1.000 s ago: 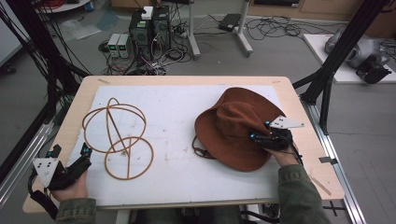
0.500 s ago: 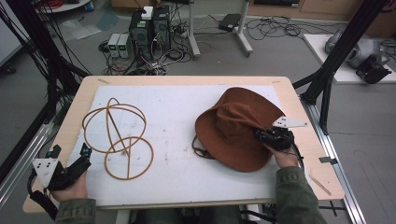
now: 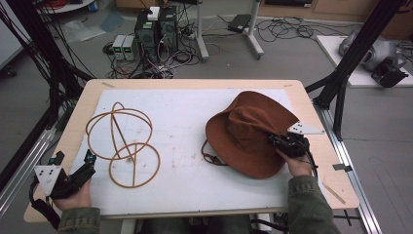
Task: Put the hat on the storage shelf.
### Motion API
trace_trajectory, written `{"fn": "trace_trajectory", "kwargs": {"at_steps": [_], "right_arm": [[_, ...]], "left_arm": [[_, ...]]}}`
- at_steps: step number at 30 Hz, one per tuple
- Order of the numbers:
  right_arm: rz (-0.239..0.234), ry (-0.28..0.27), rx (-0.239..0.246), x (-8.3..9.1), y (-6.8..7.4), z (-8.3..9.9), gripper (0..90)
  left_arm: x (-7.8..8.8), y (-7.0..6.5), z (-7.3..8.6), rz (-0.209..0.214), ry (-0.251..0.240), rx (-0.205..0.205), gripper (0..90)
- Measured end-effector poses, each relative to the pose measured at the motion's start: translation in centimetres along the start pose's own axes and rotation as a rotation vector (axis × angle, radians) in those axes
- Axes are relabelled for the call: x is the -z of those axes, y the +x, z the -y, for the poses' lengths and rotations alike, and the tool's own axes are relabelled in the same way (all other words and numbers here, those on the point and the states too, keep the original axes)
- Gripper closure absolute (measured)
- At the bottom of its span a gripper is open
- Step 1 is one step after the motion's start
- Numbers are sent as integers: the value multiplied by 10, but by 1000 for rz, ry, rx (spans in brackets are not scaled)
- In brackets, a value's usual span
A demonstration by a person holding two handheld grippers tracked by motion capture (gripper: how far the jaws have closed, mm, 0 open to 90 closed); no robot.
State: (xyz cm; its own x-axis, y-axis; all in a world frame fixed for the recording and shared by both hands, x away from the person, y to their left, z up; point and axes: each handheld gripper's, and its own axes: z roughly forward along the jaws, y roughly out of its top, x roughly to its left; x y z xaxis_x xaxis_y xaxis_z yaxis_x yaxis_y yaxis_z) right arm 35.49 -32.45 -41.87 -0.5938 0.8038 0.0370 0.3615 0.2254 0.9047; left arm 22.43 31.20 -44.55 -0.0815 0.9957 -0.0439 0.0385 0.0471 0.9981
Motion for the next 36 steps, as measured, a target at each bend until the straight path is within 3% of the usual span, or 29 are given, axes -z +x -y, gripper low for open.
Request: {"fn": "trace_trajectory", "kwargs": {"at_steps": [6, 7, 16, 23, 25, 31, 36], "right_arm": [[11, -74, -19, 9, 3, -4, 881], [22, -112, -31, 13, 4, -8, 881], [47, -231, -22, 27, 20, -28, 879], [17, -312, 0, 34, 37, -50, 878], [1, -360, 4, 37, 45, -58, 878], [-50, -458, -13, 40, 57, -72, 877], [-85, -500, -17, 40, 62, -81, 877]], "left_arm": [[0, 0, 0, 1, 2, 0, 157], [-1, 0, 1, 1, 3, 2, 157], [-1, -1, 0, 3, 1, 5, 157], [-1, 1, 0, -1, 1, 11, 157], [-1, 1, 1, 0, 1, 14, 157], [-1, 2, 1, 2, 2, 19, 157], [-2, 2, 1, 2, -2, 24, 157]]}}
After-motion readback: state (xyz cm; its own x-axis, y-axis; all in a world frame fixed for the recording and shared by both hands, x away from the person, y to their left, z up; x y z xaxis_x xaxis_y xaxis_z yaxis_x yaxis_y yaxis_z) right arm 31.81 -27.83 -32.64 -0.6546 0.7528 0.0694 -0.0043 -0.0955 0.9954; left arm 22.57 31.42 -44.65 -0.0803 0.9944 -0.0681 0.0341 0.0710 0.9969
